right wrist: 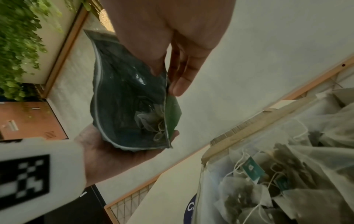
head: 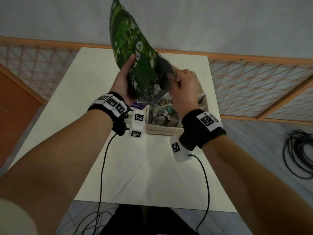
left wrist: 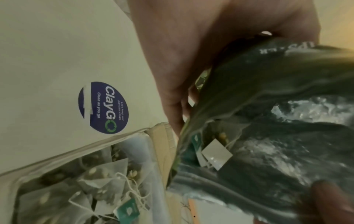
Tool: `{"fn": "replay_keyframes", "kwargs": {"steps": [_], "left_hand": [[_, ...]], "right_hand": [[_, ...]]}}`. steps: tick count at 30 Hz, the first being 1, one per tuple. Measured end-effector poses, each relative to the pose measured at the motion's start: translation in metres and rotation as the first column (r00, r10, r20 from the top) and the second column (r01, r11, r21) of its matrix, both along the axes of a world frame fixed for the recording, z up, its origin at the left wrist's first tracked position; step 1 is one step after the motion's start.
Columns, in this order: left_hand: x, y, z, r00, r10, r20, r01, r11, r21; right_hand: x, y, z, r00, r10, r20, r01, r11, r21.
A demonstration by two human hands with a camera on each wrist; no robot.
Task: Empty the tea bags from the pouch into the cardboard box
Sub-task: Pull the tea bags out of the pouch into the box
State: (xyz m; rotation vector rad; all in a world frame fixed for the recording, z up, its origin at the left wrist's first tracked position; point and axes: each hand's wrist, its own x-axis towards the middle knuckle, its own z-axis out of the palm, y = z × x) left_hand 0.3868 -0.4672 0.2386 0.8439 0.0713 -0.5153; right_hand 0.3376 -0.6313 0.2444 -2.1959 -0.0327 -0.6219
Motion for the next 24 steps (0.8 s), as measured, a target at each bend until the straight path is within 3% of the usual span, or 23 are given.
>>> {"fn": "replay_keyframes", "kwargs": {"steps": [4,6,8,10,12,14,16,19,22,24], "left_hand": [[0.004,0.004,0.002,1.0,0.017,-0.021,-0.018,0.999,-0.051],[0.006,0.006,0.005,0.999,0.03,-0.029,-0.031,0.998,-0.046],[0.006,0.006,0.008,0.998,0.044,-0.034,-0.045,0.998,-0.036],[0.003,0.003,0.011,0.999,0.043,-0.033,-0.044,0.999,-0.029],[0.001,0.0,0.012,0.998,0.051,-0.036,-0.051,0.999,-0.002],[-0.002,-0.003,0.013,0.998,0.059,-0.028,-0.058,0.998,0.021],[-0.005,-0.006,0.014,0.997,0.07,-0.014,-0.069,0.996,0.057],[-0.009,-0.011,0.016,0.998,0.065,-0.003,-0.064,0.992,0.107],[-0.011,-0.012,0.015,0.998,0.06,-0.016,-0.058,0.993,0.103],[-0.011,-0.012,0.013,0.998,0.064,-0.026,-0.061,0.994,0.092]], "right_hand": [[-0.006,0.003,0.005,0.998,-0.038,0.058,0.029,0.988,0.154],[-0.009,0.007,0.006,0.987,-0.055,0.153,0.038,0.994,0.106],[-0.011,0.016,0.008,0.988,0.048,0.147,-0.046,0.999,-0.02],[-0.009,0.024,0.013,0.987,0.147,0.059,-0.134,0.973,-0.186],[-0.002,0.03,0.022,0.976,0.137,-0.168,-0.187,0.924,-0.333],[0.006,0.032,0.033,0.9,0.114,-0.421,-0.299,0.865,-0.403],[0.012,0.033,0.041,0.83,0.127,-0.542,-0.415,0.79,-0.45],[0.018,0.031,0.043,0.751,0.157,-0.642,-0.54,0.706,-0.459],[0.021,0.027,0.046,0.759,0.139,-0.636,-0.559,0.639,-0.528],[0.022,0.025,0.047,0.767,0.128,-0.629,-0.54,0.659,-0.524]]}}
